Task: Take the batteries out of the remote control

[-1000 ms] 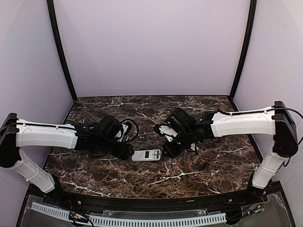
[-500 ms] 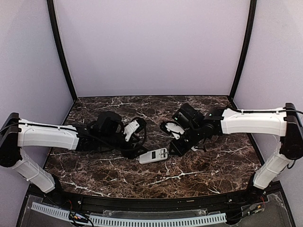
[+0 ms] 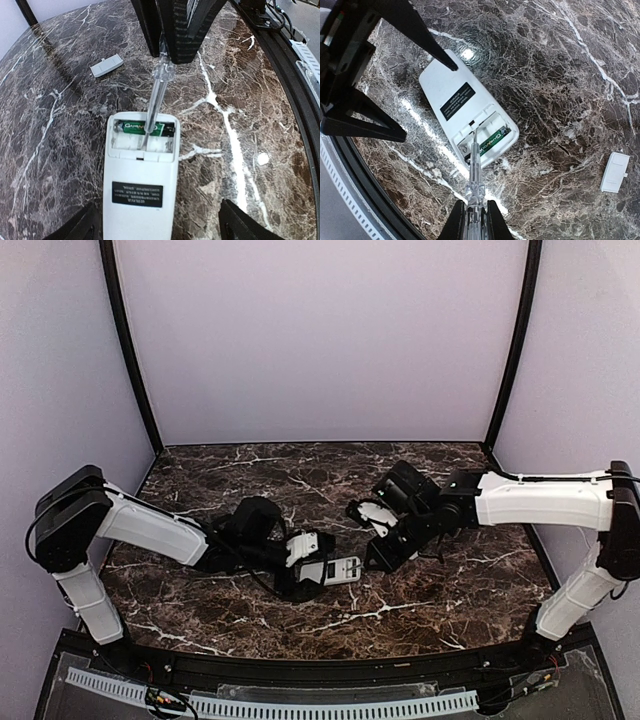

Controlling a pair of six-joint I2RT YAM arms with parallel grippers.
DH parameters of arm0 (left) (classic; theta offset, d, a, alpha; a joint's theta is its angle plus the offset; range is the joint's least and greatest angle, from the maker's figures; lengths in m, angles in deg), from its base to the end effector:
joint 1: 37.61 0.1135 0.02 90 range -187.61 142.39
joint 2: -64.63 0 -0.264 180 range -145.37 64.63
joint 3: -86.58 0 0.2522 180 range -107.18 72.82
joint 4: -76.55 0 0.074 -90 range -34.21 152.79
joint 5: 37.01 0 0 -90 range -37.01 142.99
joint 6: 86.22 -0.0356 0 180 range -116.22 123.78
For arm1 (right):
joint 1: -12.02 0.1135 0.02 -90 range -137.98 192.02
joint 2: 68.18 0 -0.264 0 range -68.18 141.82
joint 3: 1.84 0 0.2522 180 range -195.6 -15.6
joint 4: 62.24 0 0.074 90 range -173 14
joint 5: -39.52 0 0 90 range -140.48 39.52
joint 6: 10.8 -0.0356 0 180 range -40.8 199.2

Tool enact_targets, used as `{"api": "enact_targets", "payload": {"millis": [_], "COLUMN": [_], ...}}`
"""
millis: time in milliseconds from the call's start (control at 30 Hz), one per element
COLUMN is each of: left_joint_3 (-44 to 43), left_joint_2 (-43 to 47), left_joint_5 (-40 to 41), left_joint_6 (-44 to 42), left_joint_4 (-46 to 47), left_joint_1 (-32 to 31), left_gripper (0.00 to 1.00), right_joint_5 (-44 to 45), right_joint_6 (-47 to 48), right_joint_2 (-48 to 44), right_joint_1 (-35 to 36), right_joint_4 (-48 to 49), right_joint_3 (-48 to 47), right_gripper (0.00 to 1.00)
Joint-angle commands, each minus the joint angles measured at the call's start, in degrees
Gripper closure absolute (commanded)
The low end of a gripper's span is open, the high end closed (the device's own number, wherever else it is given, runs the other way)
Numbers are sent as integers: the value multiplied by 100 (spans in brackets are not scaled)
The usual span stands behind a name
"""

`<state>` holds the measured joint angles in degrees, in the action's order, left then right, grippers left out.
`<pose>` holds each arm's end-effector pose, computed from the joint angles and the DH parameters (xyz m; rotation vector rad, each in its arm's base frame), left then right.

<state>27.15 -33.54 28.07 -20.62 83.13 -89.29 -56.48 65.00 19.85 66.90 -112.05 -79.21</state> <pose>0.2017 -0.2794 0.1604 1.5300 1.5300 -0.7410 0.1768 0.2579 0.2355 -0.9833 2.5442 0.5253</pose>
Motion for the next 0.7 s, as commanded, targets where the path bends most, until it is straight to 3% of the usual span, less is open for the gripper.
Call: {"api": "enact_targets", "payload": {"millis": [0,400,667], "left_joint_3": [-472,-1069,-1152], "left_joint_2": [-484,-1347,-1412], "left_joint_5": [-216,-250,-303], "left_joint_6": [-803,-902,-983], "left_joint_4": [-129,22,-234], "left_joint_1": [-26,113,129], "left_gripper": [18,21,47], "right_joint_5": [-50,-118,-112], "right_joint_6": [0,-31,-31], "right_joint_2": [-144,-198,-168], "right_joint_1": [-56,-64,-64], "right_joint_4": [30,107,116], "right_joint_3": [104,182,165], "right_gripper": [100,100,100]}}
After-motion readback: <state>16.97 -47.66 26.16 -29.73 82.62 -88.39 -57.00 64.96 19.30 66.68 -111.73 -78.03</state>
